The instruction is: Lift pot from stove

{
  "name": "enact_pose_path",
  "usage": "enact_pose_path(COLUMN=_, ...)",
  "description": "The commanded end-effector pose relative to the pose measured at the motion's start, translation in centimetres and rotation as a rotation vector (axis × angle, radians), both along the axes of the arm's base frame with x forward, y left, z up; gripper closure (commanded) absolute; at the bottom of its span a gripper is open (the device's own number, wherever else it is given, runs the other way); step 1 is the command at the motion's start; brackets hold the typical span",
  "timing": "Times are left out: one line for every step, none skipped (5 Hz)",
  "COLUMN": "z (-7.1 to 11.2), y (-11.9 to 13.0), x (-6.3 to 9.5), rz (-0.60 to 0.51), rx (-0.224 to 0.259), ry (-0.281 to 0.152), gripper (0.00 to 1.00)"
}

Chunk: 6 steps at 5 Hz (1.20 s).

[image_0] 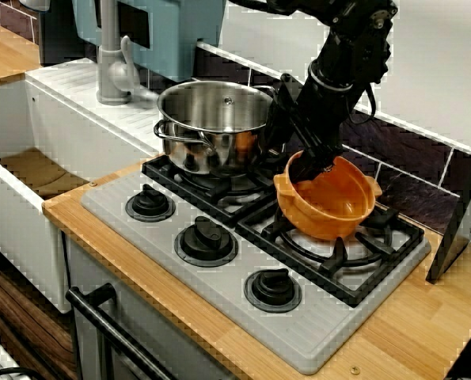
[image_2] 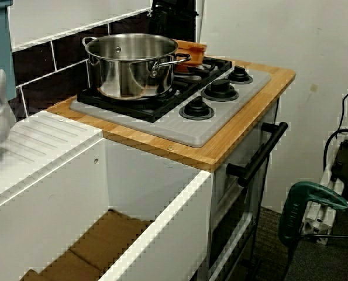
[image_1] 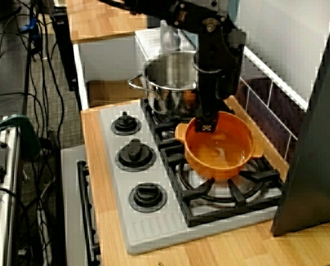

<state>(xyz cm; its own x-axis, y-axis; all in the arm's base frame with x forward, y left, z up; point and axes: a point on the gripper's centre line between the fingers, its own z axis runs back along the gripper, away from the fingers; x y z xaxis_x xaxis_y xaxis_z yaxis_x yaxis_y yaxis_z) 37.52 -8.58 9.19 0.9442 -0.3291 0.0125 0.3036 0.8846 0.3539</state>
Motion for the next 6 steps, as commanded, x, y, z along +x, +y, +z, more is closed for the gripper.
enact_pose_path(z=0.9, y=0.5, x=-0.2, rz=-0.006, rx=-0.017, ry=-0.033, gripper=1.0)
enact_pose_path(z=1.6, y=0.6, x=-0.2, rz=-0.009, rx=-0.028, ry=-0.046, gripper=1.0)
enact_pose_path(z=2.3, y=1.1, x=-0.5, rz=-0.007, rx=-0.044, ry=-0.058, gripper=1.0)
enact_pose_path(z=3.4, y=1.6, x=-0.9, rz=-0.003, rx=-0.073, ry=-0.068, gripper=1.0)
enact_pose_path(z=5.6, y=2.0, x=-1.7, rz=0.0, rx=-0.113, ry=-0.09, gripper=1.0)
enact_pose_path(z=8.4, y=1.9, x=-2.8, rz=-0.02, rx=-0.153, ry=-0.128, gripper=1.0)
